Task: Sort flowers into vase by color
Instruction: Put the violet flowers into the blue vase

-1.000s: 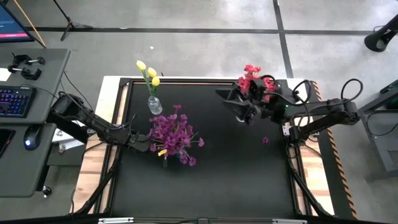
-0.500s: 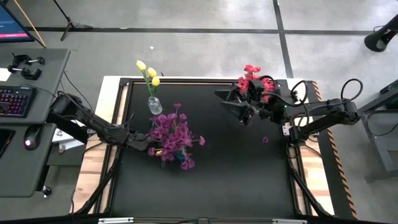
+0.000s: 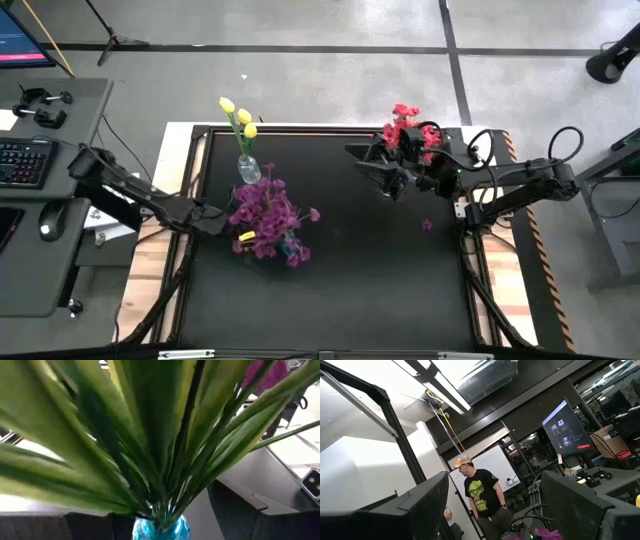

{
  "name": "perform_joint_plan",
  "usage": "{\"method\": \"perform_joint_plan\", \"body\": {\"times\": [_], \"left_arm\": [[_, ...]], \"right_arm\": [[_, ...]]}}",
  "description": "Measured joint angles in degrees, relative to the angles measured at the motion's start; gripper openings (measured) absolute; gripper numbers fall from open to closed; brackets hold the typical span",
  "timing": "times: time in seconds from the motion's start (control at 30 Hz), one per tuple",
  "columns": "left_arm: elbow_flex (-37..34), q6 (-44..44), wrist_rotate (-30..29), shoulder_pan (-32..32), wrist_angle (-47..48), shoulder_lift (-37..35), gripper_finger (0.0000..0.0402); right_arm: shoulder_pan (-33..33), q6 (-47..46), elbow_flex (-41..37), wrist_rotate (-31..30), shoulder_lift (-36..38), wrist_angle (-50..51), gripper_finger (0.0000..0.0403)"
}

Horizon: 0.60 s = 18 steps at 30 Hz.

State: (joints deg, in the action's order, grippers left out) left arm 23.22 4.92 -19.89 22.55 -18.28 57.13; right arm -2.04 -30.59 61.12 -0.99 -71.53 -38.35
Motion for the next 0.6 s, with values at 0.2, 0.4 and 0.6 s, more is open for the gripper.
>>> {"method": "perform_joint_plan", "body": {"times": [0.2, 0.4, 0.6], "left_arm": [[0.0, 0.49, 0.25, 0.0, 6.97, -5.66, 0.0215], [0.0, 0.43, -0.49, -0.13, 7.56, -6.89, 0.0215], [0.0, 0.45, -0.56, -0.42, 10.62, -7.58, 0.0215]], "right_arm": [[0.0, 0.0, 0.0, 0.0, 0.0, 0.0, 0.0307], [0.0, -0.02, 0.0, -0.71, 0.0, 0.02, 0.0307], [0.0, -0.02, 0.0, -0.74, 0.0, 0.04, 0.0307]]}}
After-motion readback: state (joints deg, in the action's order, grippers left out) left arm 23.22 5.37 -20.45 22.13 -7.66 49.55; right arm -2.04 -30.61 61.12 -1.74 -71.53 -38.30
